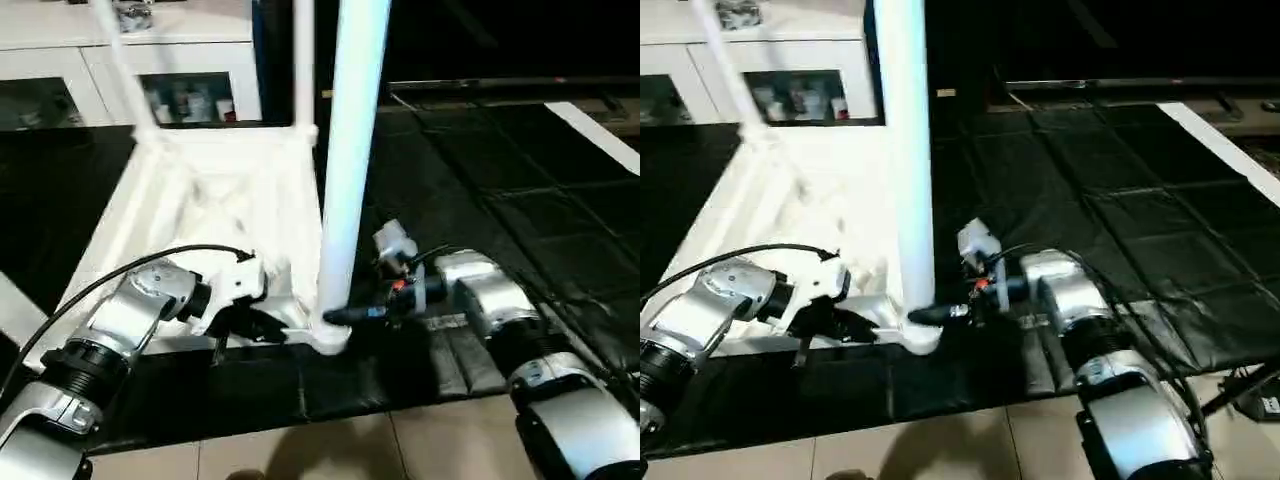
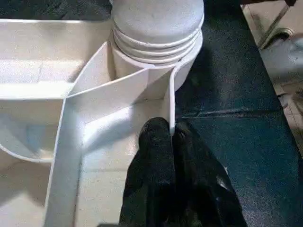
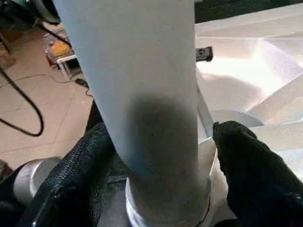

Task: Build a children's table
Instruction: Rotate leg to tighten

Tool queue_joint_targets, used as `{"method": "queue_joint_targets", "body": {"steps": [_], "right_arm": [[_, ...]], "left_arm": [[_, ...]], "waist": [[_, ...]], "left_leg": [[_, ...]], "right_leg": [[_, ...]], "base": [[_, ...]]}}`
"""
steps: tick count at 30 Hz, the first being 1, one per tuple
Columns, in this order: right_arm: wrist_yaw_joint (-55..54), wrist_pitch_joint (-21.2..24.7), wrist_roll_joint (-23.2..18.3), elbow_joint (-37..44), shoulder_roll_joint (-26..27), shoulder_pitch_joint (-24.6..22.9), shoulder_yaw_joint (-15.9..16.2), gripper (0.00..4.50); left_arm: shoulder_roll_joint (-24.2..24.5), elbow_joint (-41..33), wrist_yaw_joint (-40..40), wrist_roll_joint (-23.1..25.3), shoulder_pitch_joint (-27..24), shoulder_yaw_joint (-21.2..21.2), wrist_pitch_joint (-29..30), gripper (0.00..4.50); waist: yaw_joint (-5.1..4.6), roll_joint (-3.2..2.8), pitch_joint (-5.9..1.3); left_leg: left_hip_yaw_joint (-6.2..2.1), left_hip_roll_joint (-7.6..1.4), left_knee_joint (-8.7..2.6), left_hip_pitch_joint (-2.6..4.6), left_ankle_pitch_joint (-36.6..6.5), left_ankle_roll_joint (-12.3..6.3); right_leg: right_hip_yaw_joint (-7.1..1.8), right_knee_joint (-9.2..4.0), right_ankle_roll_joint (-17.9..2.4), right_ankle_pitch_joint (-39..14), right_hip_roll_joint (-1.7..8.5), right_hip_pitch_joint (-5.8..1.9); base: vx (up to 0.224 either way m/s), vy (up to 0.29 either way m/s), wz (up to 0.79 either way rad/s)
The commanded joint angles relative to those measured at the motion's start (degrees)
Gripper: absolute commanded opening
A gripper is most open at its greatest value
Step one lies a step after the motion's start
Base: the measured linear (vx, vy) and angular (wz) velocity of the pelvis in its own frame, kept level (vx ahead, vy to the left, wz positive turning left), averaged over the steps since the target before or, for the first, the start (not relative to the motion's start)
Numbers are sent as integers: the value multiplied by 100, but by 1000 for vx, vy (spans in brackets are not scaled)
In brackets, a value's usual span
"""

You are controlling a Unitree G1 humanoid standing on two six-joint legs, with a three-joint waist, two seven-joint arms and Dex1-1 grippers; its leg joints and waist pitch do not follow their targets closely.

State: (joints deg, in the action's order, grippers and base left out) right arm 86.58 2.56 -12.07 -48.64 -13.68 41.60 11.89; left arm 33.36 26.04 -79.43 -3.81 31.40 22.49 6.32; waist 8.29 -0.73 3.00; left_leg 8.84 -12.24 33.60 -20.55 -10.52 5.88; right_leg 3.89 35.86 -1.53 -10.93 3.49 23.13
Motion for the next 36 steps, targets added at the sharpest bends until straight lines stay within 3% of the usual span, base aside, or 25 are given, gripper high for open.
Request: {"method": "queue_joint_targets", "body": {"steps": [1,8,9,17,22,25,27,29,30,33,36], "right_arm": [[158,65,12,-7,-2,133,85,310],[276,101,23,-70,124,138,136,257],[289,114,24,-63,130,130,136,231],[403,271,2,97,140,5,123,209],[82,326,-122,292,179,-222,-61,209],[-670,257,-76,330,301,-384,-266,209],[-1122,255,-25,325,384,-454,-351,207],[-2201,284,111,281,616,-575,-524,206],[-2210,284,112,281,618,-576,-525,206],[-3849,470,179,109,1120,-575,-850,204],[-4775,608,180,-94,1444,-432,-1054,204]], "left_arm": [[-8,-142,-332,103,13,299,-46,0],[-13,-95,-390,145,23,319,-112,0],[-17,-87,-394,154,25,314,-114,0],[-38,-44,-320,193,-1,259,-48,0],[-267,57,169,130,12,53,384,0],[-550,162,700,50,104,-194,652,0],[-696,216,987,33,164,-316,773,0],[-1000,299,1618,31,294,-530,1050,0],[-1003,299,1623,31,295,-532,1052,0],[-1512,360,2521,38,497,-778,1505,0],[-1835,425,3098,95,648,-921,1678,0]], "waist": [[-53,-24,-388],[-53,-27,-391],[-49,-28,-390],[-44,-41,-395],[-25,-74,-388],[-32,-69,-357],[-70,-39,-331],[-95,-44,-320],[-116,-34,-318],[-259,-36,-250],[-341,-26,-255]], "left_leg": [[53,-122,-387,34,-1052,-182],[55,-124,-387,40,-1047,-165],[55,-125,-386,38,-1034,-163],[53,-125,-385,41,-1043,-149],[56,-124,-383,58,-1112,-119],[62,-116,-400,85,-1416,-43],[42,-94,-434,58,-1523,7],[30,-86,-437,87,-1549,66],[29,-84,-446,86,-1524,99],[-8,-29,-470,43,-1635,116],[-17,-10,-466,24,-1593,57]], "right_leg": [[-269,-402,-1284,-1003,424,-294],[-266,-403,-1308,-1012,424,-285],[-269,-398,-1309,-981,423,-287],[-270,-393,-1304,-927,422,-293],[-267,-403,-1344,-871,418,-282],[-279,-461,-1271,-1381,425,-271],[-275,-521,-1025,-1992,442,-305],[-277,-563,-895,-2295,449,-273],[-280,-568,-857,-2349,448,-274],[-239,-644,-589,-2955,441,-260],[-241,-672,-529,-2979,431,-258]], "base": [[0,0,0],[0,0,0],[0,0,0],[0,0,0],[0,0,0],[0,0,0],[0,0,0],[0,0,0],[0,0,0],[0,0,0],[0,0,0]]}}
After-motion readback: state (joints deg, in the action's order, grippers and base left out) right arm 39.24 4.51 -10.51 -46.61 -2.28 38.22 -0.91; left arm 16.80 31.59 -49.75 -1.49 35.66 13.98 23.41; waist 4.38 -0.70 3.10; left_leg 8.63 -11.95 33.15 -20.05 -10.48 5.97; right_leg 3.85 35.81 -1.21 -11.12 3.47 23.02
